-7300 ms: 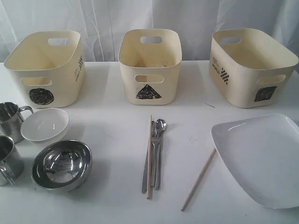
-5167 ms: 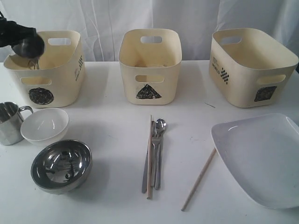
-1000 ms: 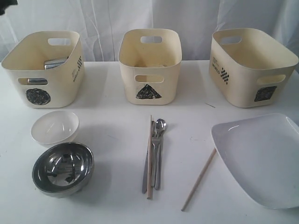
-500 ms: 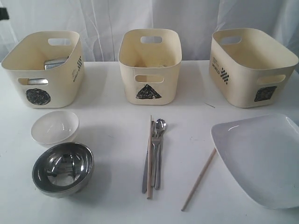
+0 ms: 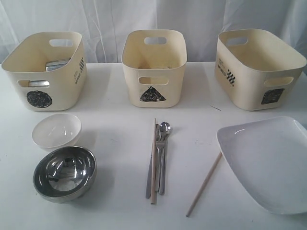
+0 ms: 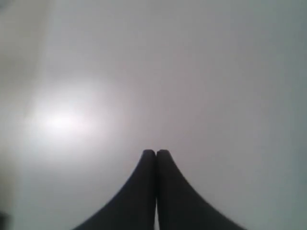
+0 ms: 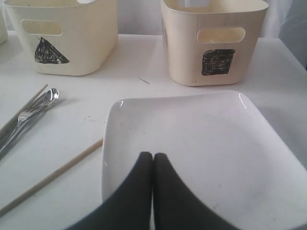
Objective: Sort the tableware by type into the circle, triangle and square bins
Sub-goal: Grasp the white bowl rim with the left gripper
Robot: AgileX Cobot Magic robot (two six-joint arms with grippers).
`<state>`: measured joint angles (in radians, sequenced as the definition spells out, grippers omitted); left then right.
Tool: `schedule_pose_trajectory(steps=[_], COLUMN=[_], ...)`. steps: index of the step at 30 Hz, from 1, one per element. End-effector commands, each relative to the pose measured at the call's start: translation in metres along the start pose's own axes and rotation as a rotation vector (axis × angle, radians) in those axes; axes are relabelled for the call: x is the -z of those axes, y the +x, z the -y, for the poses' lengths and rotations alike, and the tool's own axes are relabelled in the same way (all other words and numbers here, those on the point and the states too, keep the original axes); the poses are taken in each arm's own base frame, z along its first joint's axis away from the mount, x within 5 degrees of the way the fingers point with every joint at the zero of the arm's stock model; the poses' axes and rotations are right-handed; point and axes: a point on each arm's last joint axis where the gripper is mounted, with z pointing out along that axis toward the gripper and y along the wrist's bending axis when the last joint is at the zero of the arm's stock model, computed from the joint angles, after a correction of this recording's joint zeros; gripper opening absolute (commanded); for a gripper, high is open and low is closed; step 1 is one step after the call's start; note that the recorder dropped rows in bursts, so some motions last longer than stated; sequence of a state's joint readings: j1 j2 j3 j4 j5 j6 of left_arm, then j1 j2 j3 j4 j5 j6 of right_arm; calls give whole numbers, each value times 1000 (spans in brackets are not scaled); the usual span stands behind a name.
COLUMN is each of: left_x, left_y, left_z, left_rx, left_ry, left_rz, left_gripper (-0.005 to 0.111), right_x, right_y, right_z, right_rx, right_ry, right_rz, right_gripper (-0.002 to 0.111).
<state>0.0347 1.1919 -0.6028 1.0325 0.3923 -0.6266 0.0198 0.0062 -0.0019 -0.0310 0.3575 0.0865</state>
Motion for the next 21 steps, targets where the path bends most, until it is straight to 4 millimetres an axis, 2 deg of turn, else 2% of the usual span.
schedule_pose_trajectory(steps=[1, 3, 5, 7, 9, 11, 12, 15, 21], left_x=[17, 23, 28, 31, 30, 24, 19, -1, -35], left_y=[-7, -18, -29, -41, -54, -62, -65, -70, -69], left_z=[32, 33, 30, 29, 34, 43, 49, 70, 94], left_rx=[369, 512, 578, 611, 657, 688, 689, 649, 627], left_ry=[365, 437, 464, 486, 529, 564, 576, 594, 589], left_rz=[89, 129, 171, 210, 223, 192, 166, 72, -29], left_gripper=[0, 1, 8, 26, 48, 64, 68, 65, 63], right_x=[0, 0, 0, 0, 0, 0, 0, 0, 0], right_y=[0, 0, 0, 0, 0, 0, 0, 0, 0], right_z=[0, 0, 0, 0, 0, 0, 0, 0, 0], right_rx=[1, 1, 1, 1, 1, 1, 1, 1, 1], right_ry=[-1, -1, -1, -1, -1, -1, -1, -1, -1], right_rz=[12, 12, 12, 12, 12, 12, 12, 12, 12], right_gripper=[0, 0, 0, 0, 0, 0, 0, 0, 0])
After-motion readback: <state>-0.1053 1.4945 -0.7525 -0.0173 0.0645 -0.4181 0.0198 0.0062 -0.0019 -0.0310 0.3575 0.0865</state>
